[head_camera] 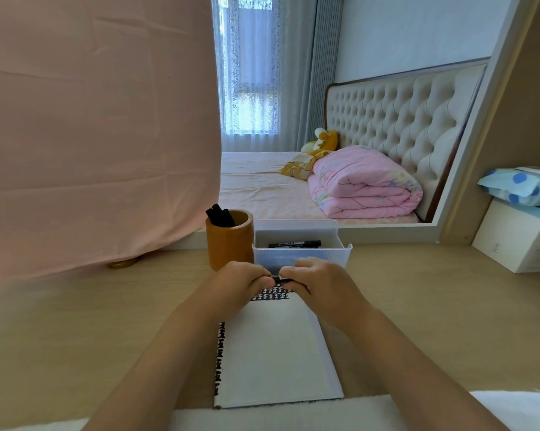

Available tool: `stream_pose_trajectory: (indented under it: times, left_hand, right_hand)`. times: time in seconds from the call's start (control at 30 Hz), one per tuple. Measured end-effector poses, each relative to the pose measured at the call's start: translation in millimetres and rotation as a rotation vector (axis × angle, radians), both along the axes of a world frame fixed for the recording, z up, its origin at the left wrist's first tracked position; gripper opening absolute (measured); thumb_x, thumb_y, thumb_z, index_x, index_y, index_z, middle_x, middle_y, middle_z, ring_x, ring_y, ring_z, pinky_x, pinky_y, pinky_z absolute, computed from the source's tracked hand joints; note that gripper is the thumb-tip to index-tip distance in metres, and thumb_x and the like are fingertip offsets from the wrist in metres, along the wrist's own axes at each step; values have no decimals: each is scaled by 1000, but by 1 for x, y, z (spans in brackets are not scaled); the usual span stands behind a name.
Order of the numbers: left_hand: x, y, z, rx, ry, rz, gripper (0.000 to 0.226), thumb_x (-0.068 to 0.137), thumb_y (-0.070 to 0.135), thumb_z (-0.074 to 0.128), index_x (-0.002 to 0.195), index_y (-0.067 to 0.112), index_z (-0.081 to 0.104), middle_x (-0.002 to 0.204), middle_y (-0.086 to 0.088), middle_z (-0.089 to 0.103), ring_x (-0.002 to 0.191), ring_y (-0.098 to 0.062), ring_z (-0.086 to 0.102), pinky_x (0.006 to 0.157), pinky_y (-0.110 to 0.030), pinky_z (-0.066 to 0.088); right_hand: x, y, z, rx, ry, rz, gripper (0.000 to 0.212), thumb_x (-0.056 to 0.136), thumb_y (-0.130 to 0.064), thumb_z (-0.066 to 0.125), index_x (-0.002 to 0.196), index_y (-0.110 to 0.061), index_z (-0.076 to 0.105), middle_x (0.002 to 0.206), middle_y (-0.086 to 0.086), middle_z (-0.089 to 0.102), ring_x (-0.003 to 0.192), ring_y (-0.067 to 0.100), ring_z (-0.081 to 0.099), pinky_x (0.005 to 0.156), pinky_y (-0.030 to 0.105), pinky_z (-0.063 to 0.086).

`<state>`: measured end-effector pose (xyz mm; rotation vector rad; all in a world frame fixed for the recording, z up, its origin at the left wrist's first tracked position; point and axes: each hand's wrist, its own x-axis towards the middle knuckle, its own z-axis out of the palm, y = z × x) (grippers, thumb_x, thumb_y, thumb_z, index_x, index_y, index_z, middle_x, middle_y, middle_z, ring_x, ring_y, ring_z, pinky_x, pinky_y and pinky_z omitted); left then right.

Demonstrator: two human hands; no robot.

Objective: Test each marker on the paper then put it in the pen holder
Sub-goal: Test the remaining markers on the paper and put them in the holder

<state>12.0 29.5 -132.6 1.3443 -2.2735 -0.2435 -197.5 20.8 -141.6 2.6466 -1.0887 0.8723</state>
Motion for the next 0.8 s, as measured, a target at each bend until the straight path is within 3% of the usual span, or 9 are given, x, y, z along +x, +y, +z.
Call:
stream_pose_trajectory:
  times: [0.17,0.3,0.43,0.57,0.63,0.73,0.8]
  left_hand:
    - [13,-1,3,-175,-77,-26,21,95,28,61,110,21,73,98,5,66,88,-8,55,74,-23,46]
    - [44,-6,-4,-159,-9,151,20,97,29,59,112,26,71,102,12,60,88,-5,53,73,-21,43]
    - [60,-10,-18,8,-79,273,23,97,33,58,118,31,68,115,9,57,100,-8,52,86,-28,46]
    - [63,-12,-25,37,-57,388,19,96,41,55,110,37,67,110,14,65,96,-7,52,79,-28,46]
    - [64,-12,-27,28,-78,428,22,97,43,53,111,37,69,109,12,64,99,-9,51,79,-30,46]
    - [67,-13,-31,44,-91,449,28,98,42,50,116,34,69,110,6,60,109,-15,47,87,-34,46]
    - [68,-14,-33,68,-97,452,30,100,42,48,119,33,69,111,4,57,112,-16,45,90,-36,46]
  right_hand:
    - [-1,6,1,341,-103,-69,24,101,-38,51,93,-25,70,78,-19,61,72,1,56,66,14,37]
    - [-13,3,3,413,-132,-82,22,100,-35,52,99,-26,72,86,-17,66,80,3,61,72,23,48]
    - [-11,0,1,448,-178,-58,26,101,-28,53,119,-21,70,94,-14,57,87,6,58,81,22,49]
    - [-8,2,4,533,-273,-46,41,101,-18,52,140,-30,52,95,-7,56,81,2,55,80,14,46]
    - [-7,5,6,578,-332,-18,40,101,-14,52,131,-41,51,91,-6,57,70,2,54,72,16,47]
    - [-7,6,8,679,-461,27,30,103,-9,46,108,-34,63,82,-7,60,64,8,58,61,25,53]
    - [-6,6,9,755,-549,63,38,104,-4,41,105,-29,69,91,-3,63,70,16,63,61,32,58]
